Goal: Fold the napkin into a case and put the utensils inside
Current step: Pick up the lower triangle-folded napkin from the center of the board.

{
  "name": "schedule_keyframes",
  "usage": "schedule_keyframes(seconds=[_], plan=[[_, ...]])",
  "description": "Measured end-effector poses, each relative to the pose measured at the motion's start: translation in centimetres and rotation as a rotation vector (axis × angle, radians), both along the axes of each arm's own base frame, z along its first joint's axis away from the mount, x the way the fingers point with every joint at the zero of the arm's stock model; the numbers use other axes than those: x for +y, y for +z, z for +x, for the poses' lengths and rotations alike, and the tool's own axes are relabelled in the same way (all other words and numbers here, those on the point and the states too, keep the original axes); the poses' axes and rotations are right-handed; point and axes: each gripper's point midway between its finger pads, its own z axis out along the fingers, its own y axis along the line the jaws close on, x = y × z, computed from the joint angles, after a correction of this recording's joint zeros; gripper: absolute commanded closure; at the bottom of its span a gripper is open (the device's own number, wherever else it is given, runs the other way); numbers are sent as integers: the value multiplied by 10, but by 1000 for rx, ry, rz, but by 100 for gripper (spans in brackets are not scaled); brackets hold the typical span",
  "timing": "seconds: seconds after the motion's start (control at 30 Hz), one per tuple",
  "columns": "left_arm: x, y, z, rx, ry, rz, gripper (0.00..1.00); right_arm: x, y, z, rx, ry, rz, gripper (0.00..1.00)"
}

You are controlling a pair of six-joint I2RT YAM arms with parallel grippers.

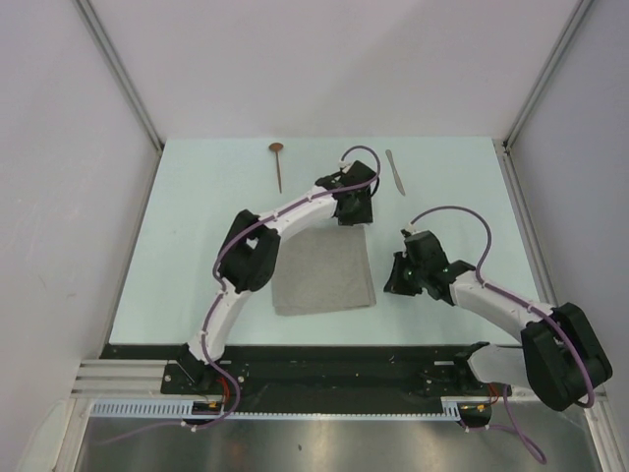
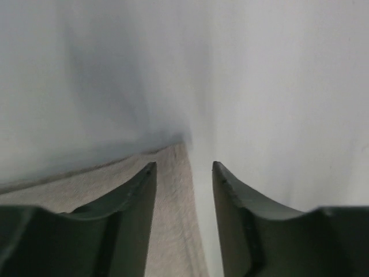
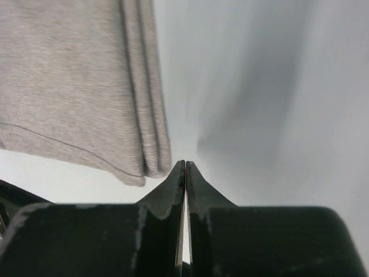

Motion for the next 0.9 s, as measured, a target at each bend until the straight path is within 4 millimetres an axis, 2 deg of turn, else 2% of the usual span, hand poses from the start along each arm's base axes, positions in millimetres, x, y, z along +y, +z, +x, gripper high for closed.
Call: schedule_keyframes(seconds=[0.03, 0.1, 0.13, 0.2, 0.27, 0.33, 0.4, 0.47, 0.5, 0.53, 0.6, 0.67, 0.73, 0.83, 0.9], plan=[[4, 7, -4, 0, -7, -2, 45, 1, 7, 3, -18, 11, -18, 84], [12, 26, -8, -10, -16, -16, 45, 10, 23, 10, -66, 39, -43, 81], [20, 41, -11, -19, -23, -29, 45, 16, 32, 12, -89, 57, -52, 76], [39, 68, -15, -42, -23, -59, 45, 31, 49, 15, -141, 104, -68, 73], [72, 96, -18, -71, 2, -96, 45, 50, 62, 17, -180, 151, -76, 67], [118, 118, -22, -97, 50, -131, 46, 71, 71, 17, -200, 197, -79, 61], [167, 129, -23, -115, 113, -151, 47, 97, 76, 20, -212, 244, -93, 54], [213, 128, -19, -111, 181, -158, 48, 129, 78, 21, -223, 296, -107, 47], [233, 122, -17, -97, 212, -157, 48, 145, 78, 20, -223, 324, -110, 41], [248, 113, -18, -75, 237, -154, 48, 161, 79, 20, -230, 344, -114, 39], [271, 89, -28, -11, 271, -144, 46, 189, 78, 19, -233, 377, -128, 36], [288, 69, -46, 55, 309, -126, 46, 226, 80, 23, -245, 395, -138, 33], [308, 60, -65, 111, 366, -102, 45, 251, 75, 25, -239, 395, -149, 30], [338, 73, -79, 99, 483, -92, 42, 283, 64, 27, -216, 380, -167, 28], [358, 92, -86, 38, 569, -105, 40, 295, 53, 31, -200, 360, -188, 27]])
